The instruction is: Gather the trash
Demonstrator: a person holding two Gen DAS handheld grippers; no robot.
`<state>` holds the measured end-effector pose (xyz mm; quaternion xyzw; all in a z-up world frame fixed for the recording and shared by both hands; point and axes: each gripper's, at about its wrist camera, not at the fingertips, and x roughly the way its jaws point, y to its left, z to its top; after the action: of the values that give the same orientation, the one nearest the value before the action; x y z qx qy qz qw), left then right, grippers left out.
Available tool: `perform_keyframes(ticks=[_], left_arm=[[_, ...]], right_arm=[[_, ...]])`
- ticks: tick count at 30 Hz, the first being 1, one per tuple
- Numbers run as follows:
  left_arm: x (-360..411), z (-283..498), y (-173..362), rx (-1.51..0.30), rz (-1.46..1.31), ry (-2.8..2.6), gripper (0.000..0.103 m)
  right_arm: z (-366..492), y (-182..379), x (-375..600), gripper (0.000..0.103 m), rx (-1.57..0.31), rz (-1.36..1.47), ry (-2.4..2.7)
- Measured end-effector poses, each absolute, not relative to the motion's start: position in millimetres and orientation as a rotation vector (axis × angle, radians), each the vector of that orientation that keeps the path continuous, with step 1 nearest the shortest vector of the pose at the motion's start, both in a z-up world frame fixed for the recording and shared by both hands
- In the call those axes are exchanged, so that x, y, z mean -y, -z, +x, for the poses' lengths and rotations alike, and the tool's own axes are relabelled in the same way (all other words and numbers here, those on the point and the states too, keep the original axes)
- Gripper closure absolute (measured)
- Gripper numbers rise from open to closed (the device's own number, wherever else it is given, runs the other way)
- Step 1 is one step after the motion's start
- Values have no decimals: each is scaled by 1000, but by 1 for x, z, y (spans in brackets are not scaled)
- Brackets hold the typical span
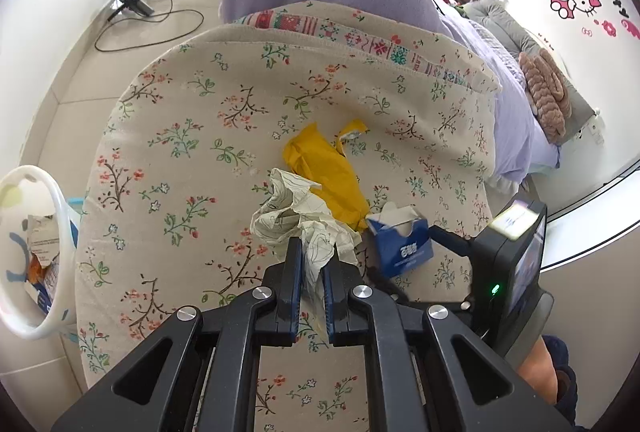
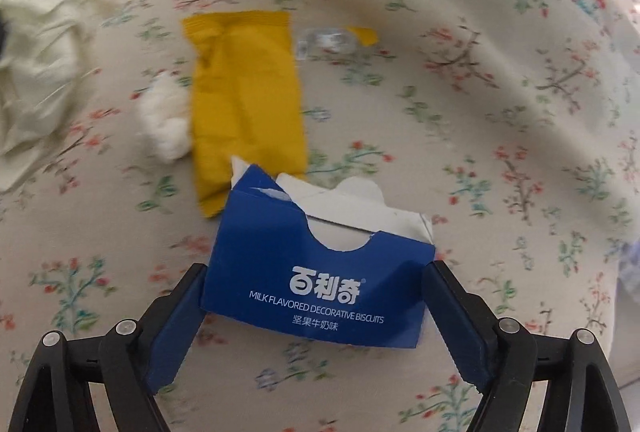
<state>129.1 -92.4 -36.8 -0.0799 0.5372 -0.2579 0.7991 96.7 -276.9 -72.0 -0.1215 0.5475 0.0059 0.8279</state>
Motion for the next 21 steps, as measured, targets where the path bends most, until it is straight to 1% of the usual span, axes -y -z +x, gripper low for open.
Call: perform_keyframes(ticks=[1,3,4,6,7,9,10,11,14,15,16,17,18,19,20,21], left_arm=[[92,130,36,-1152,-174,552,93],[90,130,35,-1148,-179,549,93],[89,131,35,-1148,-179,548,93],[89,131,35,-1149,-179,548,93],[88,131,35,-1150,-180,549,93],[89,130,34,-1148,-179,552,93],[89,130,33,-1146,-178,552,93],[89,130,33,-1144,-178,552,93],[87,129,32,-1141,-181,554,93],[87,129,32,-1141,-182,554,93],[87,129,32,-1142,-183,553,93],[86,129,32,-1143,-183,553,93],[86,128,33,-1145,-183,553,93],[86,128,33,-1146,-182,554,93],[87,129,33,-1147,-181,554,93],[87,129,33,-1148,-181,555,93]], right_arm=[[98,70,282,17,-1167,-227,-6],[98,65,290,30,-1166,-188,-6],[98,63,293,34,-1167,-187,-5],[98,61,299,51,-1165,-177,-1],[99,59,303,56,-1165,-162,-1],[101,52,311,79,-1159,-126,-5],[101,48,316,90,-1154,-107,-6],[102,44,323,95,-1146,-85,-3],[95,26,342,95,-1107,-30,-2],[93,22,343,93,-1096,-15,-18],[93,18,346,87,-1091,-8,-35],[93,16,349,59,-1097,-10,-49],[93,15,352,22,-1115,-20,-51],[89,12,357,12,-1120,-33,-44],[87,12,359,9,-1108,-51,-19],[85,14,361,9,-1102,-53,9]])
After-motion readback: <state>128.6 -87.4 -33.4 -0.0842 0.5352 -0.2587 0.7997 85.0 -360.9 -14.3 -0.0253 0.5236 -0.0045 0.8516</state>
